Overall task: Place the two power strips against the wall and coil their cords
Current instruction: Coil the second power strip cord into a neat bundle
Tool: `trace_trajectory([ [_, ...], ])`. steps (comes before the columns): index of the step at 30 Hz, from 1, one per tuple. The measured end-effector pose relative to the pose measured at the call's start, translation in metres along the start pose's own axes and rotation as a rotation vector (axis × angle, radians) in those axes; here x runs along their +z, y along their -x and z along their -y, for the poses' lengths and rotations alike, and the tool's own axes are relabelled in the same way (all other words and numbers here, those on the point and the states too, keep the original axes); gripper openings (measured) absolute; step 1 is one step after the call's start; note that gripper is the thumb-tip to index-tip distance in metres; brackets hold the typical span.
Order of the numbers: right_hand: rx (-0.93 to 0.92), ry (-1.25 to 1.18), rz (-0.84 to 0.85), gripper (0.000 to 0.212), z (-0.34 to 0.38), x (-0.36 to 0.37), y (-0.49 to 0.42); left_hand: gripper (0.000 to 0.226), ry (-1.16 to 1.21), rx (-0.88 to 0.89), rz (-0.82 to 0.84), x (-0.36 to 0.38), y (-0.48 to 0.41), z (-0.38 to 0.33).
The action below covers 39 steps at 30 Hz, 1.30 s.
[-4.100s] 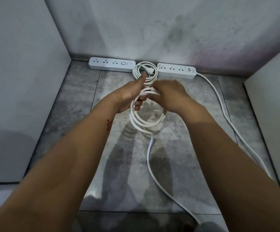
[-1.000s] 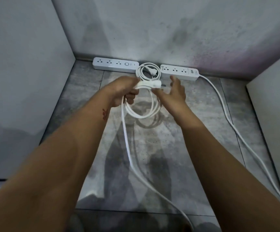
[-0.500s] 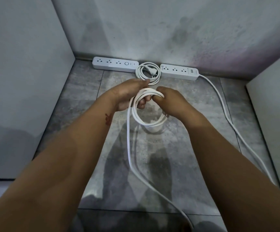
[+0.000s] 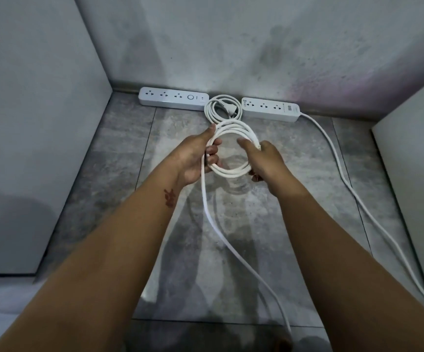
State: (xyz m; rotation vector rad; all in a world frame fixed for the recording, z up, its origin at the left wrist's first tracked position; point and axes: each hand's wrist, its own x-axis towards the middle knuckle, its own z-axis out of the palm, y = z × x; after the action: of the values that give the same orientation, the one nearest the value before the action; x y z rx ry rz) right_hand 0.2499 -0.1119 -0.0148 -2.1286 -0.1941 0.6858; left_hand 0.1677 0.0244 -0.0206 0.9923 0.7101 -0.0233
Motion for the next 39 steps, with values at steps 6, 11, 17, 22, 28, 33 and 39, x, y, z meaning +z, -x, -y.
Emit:
trace_trajectory([
  [6,0.055,0.101,0.068,0.044,0.006,-0.025,-0.008,0.036,-0.256,0.080,-0.071,-0.003,-0.002,-0.002],
  [11,0.132,-0.143,0.235,0.020,0.014,-0.032,-0.005,0.038,-0.447,0.171,-0.212,0.004,-0.006,0.001],
  [17,-0.020,0.099,0.267,0.018,0.022,-0.035,-0.007,0.040,-0.466,0.220,-0.273,0.011,-0.006,0.007],
  [22,-0.022,-0.129,0.229,0.016,0.020,-0.023,0.000,0.039,-0.457,0.223,-0.249,0.021,-0.006,0.004],
  [28,-0.119,-0.111,0.013,0.018,0.018,-0.012,-0.004,0.041,-0.401,0.185,-0.208,0.025,-0.007,0.005],
  [33,-0.236,0.208,-0.123,0.027,0.014,-0.006,-0.007,0.039,-0.139,0.121,-0.141,0.026,-0.004,0.004],
  [39,-0.358,0.445,-0.209,0.033,0.011,-0.006,-0.006,0.037,0.152,0.044,-0.059,0.023,0.000,0.003],
])
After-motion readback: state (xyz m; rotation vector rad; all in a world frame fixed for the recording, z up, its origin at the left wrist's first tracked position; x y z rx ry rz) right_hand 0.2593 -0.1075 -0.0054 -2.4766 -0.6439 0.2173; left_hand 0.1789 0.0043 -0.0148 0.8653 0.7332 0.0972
